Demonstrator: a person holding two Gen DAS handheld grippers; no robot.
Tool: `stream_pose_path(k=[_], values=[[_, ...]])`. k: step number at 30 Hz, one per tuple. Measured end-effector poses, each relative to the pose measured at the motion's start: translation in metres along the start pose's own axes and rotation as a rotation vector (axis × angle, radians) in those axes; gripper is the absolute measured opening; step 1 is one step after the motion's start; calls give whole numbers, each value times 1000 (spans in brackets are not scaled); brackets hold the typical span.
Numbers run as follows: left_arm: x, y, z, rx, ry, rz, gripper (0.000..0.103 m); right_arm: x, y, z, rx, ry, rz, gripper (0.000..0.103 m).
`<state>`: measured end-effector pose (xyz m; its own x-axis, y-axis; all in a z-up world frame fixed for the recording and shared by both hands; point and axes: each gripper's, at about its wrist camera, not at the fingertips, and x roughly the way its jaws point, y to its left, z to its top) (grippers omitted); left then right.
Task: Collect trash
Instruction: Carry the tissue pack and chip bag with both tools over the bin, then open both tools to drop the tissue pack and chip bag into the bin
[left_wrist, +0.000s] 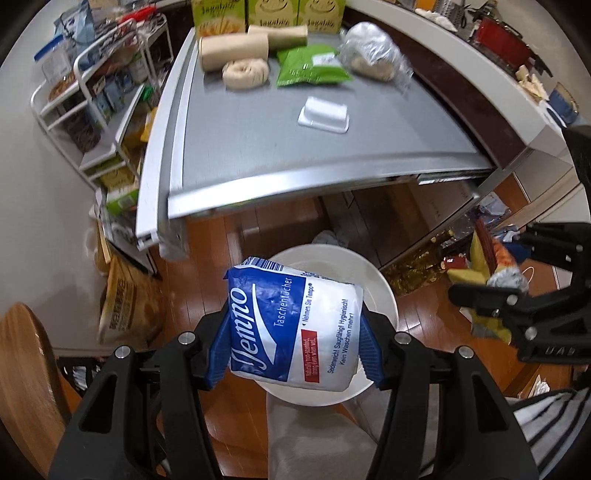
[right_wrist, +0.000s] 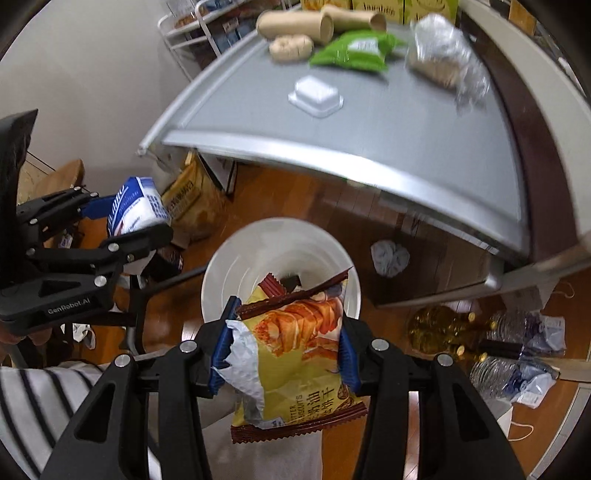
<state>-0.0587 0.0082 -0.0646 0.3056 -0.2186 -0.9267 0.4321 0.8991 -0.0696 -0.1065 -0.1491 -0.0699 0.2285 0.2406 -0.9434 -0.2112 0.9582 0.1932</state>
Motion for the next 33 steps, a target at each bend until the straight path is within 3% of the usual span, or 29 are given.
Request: stream_pose_path(k=[19, 33], values=[[61, -1, -18, 40, 140, -4, 57, 80, 1, 4, 37, 141, -19, 45], [77, -7, -16, 70, 172, 4, 57, 95, 4, 10, 47, 154, -28, 45]])
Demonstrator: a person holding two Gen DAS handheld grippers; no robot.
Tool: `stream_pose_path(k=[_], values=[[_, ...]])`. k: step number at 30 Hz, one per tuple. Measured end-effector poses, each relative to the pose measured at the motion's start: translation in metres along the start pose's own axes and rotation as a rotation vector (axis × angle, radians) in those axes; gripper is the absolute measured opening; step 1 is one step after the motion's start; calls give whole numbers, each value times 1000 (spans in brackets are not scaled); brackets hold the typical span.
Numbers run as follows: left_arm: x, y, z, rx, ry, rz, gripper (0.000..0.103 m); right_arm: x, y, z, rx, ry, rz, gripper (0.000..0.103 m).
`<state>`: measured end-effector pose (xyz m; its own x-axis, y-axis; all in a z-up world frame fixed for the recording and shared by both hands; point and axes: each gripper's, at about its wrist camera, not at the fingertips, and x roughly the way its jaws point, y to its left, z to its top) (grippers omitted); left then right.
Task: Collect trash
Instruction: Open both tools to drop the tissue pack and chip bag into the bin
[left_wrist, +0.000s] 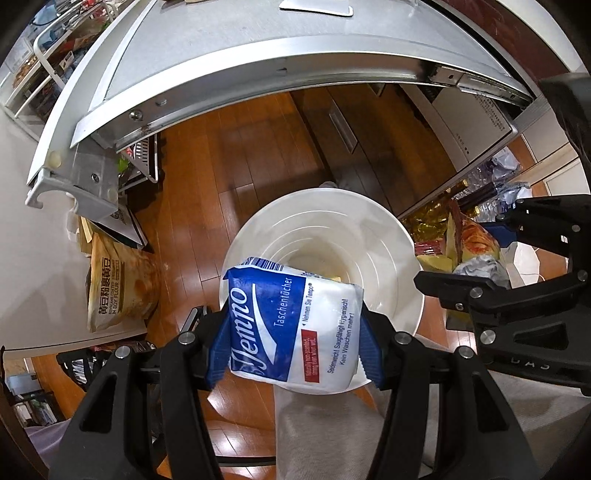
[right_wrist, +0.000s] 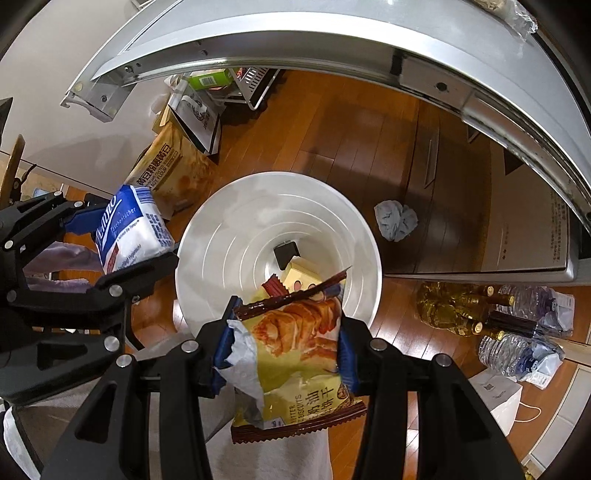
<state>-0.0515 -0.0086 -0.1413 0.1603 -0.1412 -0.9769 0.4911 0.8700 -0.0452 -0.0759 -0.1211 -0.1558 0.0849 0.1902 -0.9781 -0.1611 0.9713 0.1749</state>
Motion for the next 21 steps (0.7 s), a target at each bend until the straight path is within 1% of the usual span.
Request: stream_pose_path(k=[8, 10, 11, 12, 13, 14, 15, 17, 18, 21], values=[[3, 0, 1, 0, 6, 0, 57, 0, 0, 0, -4, 4, 2, 45], [2, 0, 2, 1, 1, -5, 58, -1, 0, 0, -6, 3, -3, 46], [2, 1, 2, -3, 1, -1, 59, 0, -1, 1, -2, 3, 0, 49], [2, 3, 2, -9, 5, 6, 60, 0, -3, 1, 5, 5, 6, 59], [3, 5, 2, -20, 11, 10, 64, -1, -8, 2, 31, 6, 14, 72], [4, 7, 2, -29, 12, 6, 71, -2, -12, 2, 50, 0, 19, 75], [3, 10, 2, -44, 8, -10, 74, -5, -18, 1, 78, -10, 34, 76], [-2, 15, 2, -65, -9, -44, 81, -7, -23, 0, 100, -14, 30, 76], [-3, 16, 2, -65, -13, -44, 83, -8, -24, 0, 100, -17, 22, 76], [-8, 13, 2, -41, -30, -13, 84, -15, -24, -3, 83, -38, -19, 76]])
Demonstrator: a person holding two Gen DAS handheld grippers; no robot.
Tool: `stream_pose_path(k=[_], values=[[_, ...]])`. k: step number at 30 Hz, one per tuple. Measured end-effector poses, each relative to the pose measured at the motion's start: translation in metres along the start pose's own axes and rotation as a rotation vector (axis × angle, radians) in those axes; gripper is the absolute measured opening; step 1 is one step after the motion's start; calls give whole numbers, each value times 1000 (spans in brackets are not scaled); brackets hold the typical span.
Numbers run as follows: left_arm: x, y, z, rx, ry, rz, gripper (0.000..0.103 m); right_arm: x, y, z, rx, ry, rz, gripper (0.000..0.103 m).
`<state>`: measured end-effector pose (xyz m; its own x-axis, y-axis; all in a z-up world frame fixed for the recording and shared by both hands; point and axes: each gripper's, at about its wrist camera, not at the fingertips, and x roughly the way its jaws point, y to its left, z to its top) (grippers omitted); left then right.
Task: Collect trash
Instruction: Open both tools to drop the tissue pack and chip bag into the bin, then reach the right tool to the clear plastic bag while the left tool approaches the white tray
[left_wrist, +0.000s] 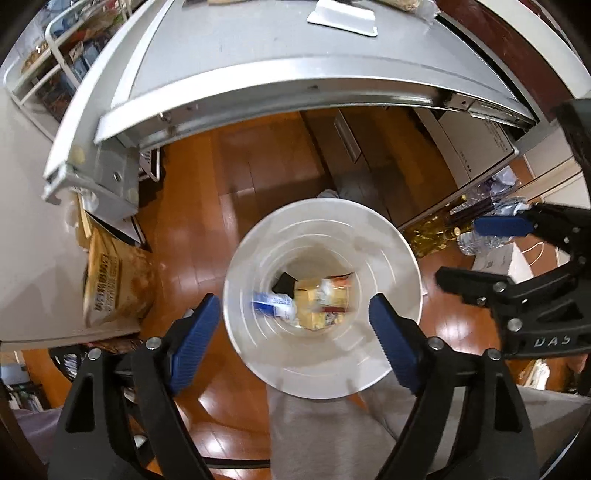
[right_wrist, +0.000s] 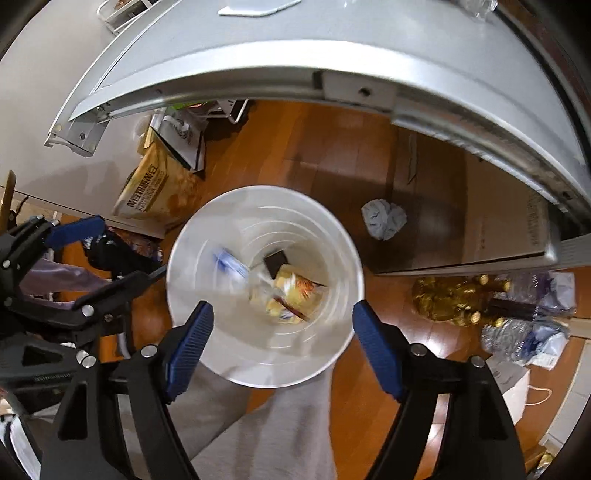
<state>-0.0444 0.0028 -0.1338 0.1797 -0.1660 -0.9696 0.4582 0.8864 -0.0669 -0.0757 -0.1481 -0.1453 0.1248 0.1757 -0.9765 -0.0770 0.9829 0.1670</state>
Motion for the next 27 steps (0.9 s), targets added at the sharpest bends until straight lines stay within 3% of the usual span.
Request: stream_pose_path(k=[7, 21, 22, 23, 27], values=[[-17, 1, 1, 13, -42, 22, 84, -42, 2, 0, -64, -131, -143, 77], [-99, 11, 32, -33, -260, 39, 87, -152, -12, 57, -46, -454, -247, 94], [-103, 10, 36, -35, -277, 44, 90, -157, -13, 59, -45, -469, -252, 95], [-110, 12, 42, -36, -300, 52, 100, -162, -14, 64, -48, -481, -259, 95], [-122, 8, 62, -13, -370, 54, 101, -178, -19, 84, -47, -526, -277, 98]])
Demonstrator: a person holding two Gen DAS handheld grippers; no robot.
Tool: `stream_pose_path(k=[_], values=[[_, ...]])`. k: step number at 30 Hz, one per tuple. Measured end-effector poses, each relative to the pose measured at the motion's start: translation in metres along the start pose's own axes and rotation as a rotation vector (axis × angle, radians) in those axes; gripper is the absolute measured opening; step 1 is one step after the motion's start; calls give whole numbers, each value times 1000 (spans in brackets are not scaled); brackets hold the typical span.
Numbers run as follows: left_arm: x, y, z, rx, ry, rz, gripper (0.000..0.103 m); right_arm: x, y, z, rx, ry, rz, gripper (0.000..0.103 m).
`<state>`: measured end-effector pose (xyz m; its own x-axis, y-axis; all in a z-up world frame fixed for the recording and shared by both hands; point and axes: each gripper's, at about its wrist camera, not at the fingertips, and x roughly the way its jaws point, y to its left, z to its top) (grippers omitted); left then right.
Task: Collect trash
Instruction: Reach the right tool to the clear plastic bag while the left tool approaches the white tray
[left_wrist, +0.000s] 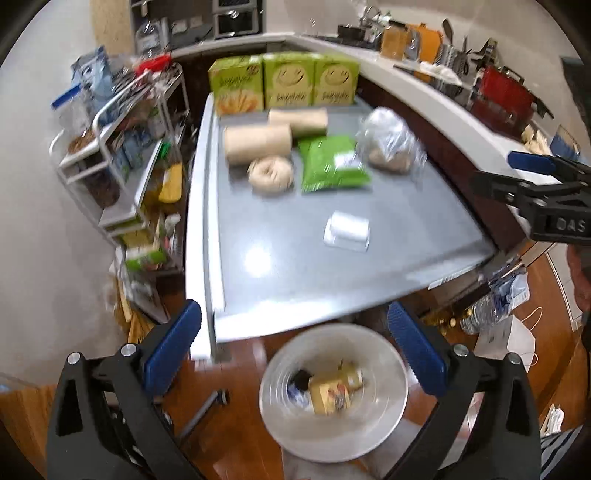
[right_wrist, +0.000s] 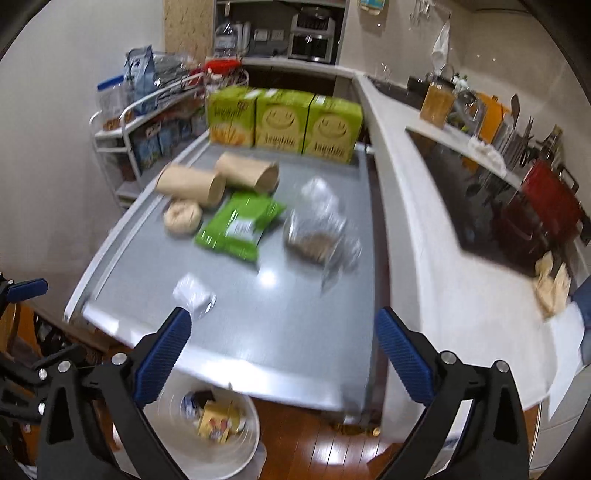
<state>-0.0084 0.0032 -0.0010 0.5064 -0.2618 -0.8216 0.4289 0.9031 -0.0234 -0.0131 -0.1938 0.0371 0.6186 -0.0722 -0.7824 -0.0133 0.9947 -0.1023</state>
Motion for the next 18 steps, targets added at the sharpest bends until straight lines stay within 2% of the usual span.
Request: stream_pose_path(k=[4, 8, 14, 18], values=[[11, -13, 19, 55, -19, -10, 101, 14, -5, 37, -37, -26, -35, 98], [30, -28, 32, 127, -11, -6, 101, 38, -6, 65, -88, -8, -65, 98], [53, -39, 36, 152, 28, -31, 101, 100, 1, 93, -176, 97, -44, 98], [61, -36, 37, 129, 47, -46, 101, 136, 5, 100, -231, 163, -70, 98]])
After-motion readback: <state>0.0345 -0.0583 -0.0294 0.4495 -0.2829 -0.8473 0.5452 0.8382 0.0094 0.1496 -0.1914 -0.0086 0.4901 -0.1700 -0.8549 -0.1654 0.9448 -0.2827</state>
